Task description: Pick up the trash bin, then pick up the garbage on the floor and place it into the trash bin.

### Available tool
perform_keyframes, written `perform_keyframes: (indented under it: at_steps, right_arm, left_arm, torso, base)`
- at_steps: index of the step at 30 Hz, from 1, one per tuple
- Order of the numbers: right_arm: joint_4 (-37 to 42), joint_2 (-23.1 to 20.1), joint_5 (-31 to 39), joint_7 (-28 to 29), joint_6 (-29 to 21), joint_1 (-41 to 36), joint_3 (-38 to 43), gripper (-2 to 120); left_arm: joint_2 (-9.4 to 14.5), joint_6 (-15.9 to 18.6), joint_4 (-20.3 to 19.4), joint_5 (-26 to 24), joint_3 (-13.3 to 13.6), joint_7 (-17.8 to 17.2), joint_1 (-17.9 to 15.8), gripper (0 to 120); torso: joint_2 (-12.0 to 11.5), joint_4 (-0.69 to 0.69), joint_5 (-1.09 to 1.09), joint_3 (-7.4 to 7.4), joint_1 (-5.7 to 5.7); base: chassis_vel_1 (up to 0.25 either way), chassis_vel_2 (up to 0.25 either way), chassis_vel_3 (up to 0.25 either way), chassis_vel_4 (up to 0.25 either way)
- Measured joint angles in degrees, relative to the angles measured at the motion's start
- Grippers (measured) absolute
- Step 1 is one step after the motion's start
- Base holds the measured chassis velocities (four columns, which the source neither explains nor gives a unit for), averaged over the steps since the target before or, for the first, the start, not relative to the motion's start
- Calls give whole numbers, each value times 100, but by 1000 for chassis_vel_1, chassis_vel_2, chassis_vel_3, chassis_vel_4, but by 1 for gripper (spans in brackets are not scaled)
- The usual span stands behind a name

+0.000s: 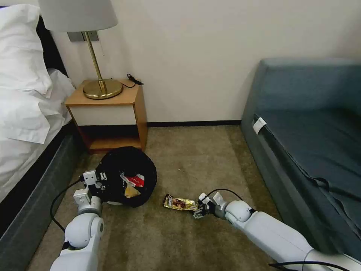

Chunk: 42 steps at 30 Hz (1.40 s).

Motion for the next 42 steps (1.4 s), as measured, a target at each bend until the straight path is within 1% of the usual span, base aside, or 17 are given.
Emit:
perform_keyframes:
  at_steps: [4,6,9,13,17,19,28,30,31,32,33,35,36,38,39,40,42]
  right_arm:
    - [-176,71,-86,-161,140,40,-2,100]
    - [-507,289,-212,-381,336,98,22,100]
    - [-554,324,-219,-422,354,111,22,100]
    - [-831,548,-324,-684,485,167,24,100]
    - [-975,647,-397,-735,546,178,59,100]
    - [-1226,778,-509,-788,662,201,113,100]
    - [-1588,959,-613,-940,875,217,224,100]
    - [-1640,980,-621,-986,904,212,258,98]
    - [-1668,992,-633,-1026,938,202,281,94]
    - [-1688,998,-649,-1051,967,186,298,88]
    - [-1688,998,-649,-1051,967,186,298,88]
    - [-1691,996,-654,-1060,985,169,320,78]
    - [-1691,996,-654,-1060,985,169,320,78]
    - [-1687,989,-654,-1060,986,160,333,69]
    - [-1682,984,-655,-1060,986,154,346,63]
    - [-1682,984,-655,-1060,986,154,346,63]
    - [-1676,969,-658,-1059,987,138,376,50]
  left_arm:
    - [1,0,2,0,1,10,3,4]
    - [1,-2,22,1,3,20,5,4]
    - [1,-2,25,1,3,20,5,4]
    - [-4,-21,85,1,7,42,2,4]
    - [-6,-36,117,1,11,58,-2,4]
    - [12,-45,124,-9,1,70,-3,4]
    - [34,-46,130,-32,3,70,-17,4]
    - [34,-46,135,-32,9,70,-22,4]
    - [35,-46,137,-32,14,70,-29,4]
    - [36,-46,137,-31,19,70,-35,4]
    - [36,-46,137,-31,19,70,-35,4]
    - [39,-46,135,-32,38,69,-36,4]
    - [39,-46,135,-32,38,69,-36,4]
    - [40,-46,117,-32,42,68,-34,4]
    - [45,-46,106,-32,43,66,-30,4]
    - [45,-46,106,-32,43,66,-30,4]
    - [59,-45,69,-42,40,66,-10,4]
  torso:
    - [0,0,0,0,0]
    - [0,0,0,0,0]
    - [0,0,0,0,0]
    - [0,1,-1,0,0]
    - [0,1,0,0,0]
    - [0,0,-1,0,0]
    - [0,0,0,0,0]
    - [0,0,-1,0,0]
    - [0,0,0,0,0]
    - [0,0,0,0,0]
    - [0,0,0,0,0]
    - [0,0,0,0,0]
    - [0,0,0,0,0]
    - [0,0,0,0,0]
    - [0,0,0,0,0]
    - [0,0,0,0,0]
    - [0,0,0,0,0]
  base:
    - [0,0,0,0]
    - [0,0,0,0]
    - [0,0,0,0]
    - [0,0,0,0]
    - [0,0,0,0]
    - [0,0,0,0]
    - [0,0,0,0]
    - [0,0,0,0]
    - [0,0,0,0]
    - [0,0,0,0]
    - [0,0,0,0]
    - [0,0,0,0]
    - [0,0,0,0]
    - [0,0,0,0]
    - [0,0,0,0]
    - [0,0,0,0]
    - [0,0,0,0]
